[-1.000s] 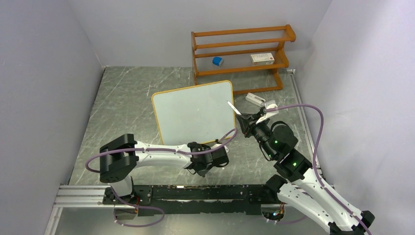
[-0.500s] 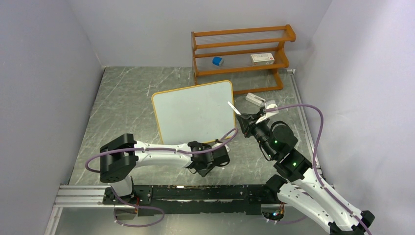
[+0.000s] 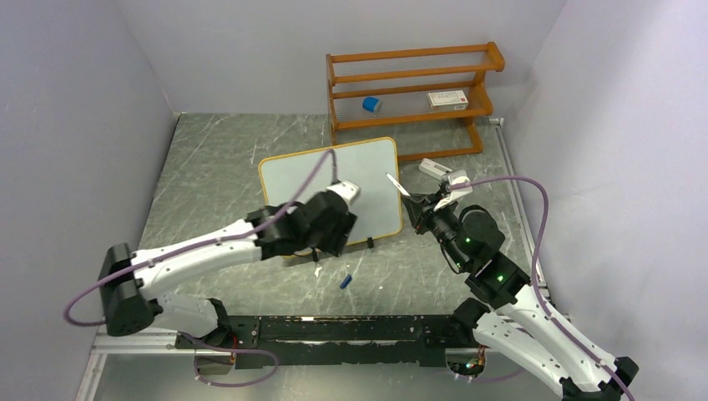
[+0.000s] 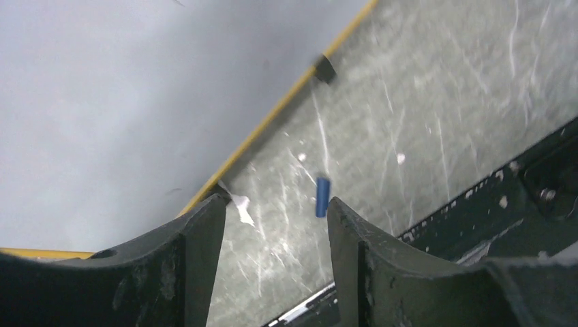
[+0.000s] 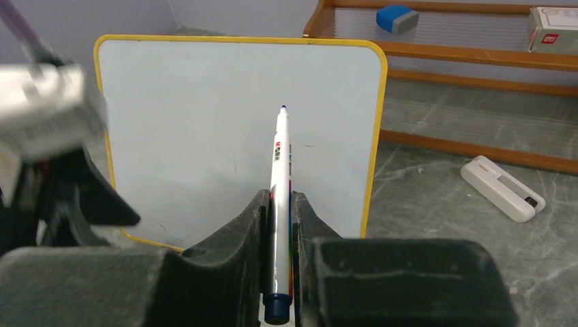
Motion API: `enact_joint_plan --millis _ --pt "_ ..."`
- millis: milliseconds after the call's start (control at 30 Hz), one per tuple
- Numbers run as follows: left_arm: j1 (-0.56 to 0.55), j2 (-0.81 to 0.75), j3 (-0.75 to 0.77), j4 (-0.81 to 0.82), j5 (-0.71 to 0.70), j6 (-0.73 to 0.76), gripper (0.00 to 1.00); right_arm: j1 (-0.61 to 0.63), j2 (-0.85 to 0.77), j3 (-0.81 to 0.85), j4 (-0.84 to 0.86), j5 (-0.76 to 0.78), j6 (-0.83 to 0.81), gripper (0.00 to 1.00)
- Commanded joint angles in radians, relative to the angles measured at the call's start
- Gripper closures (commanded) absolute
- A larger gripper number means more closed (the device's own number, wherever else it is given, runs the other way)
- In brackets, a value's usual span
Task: Write a sentence on the whiteboard
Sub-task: Place the pen cap at the center of the board, then hold the whiteboard on the whiteboard stand.
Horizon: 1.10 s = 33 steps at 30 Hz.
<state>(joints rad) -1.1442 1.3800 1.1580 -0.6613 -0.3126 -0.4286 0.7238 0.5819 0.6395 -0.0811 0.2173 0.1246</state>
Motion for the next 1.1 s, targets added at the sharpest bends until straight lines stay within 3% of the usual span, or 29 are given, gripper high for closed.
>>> enact_joint_plan --millis 0,133,533,767,967,1067 --pt "0.122 -0.121 -0.056 0.099 0.06 0.031 0.39 0.0 -0.003 0.012 0.012 0.007 -0.018 1.0" --pt "0.241 -0.222 -0.091 0.15 0.091 0.048 0.35 0.0 -0.006 0.014 0.007 0.007 -0.019 1.0" --pt "0.716 -0.394 -0.103 0.2 0.401 0.162 0.36 -0.001 -0.004 0.007 0.014 -0.017 -0.028 1.0" --pt "1.088 -0.381 -0.15 0.283 0.783 0.178 0.38 0.0 0.013 0.007 0.034 -0.083 -0.031 1.0" --pt "1.281 -0.308 -0.296 0.639 1.16 -0.031 0.46 0.0 0.019 -0.007 0.051 -0.154 -0.023 1.0" --pt "1.293 -0.26 -0.323 0.734 1.227 -0.07 0.53 -0.001 0.014 -0.012 0.057 -0.175 -0.024 1.0"
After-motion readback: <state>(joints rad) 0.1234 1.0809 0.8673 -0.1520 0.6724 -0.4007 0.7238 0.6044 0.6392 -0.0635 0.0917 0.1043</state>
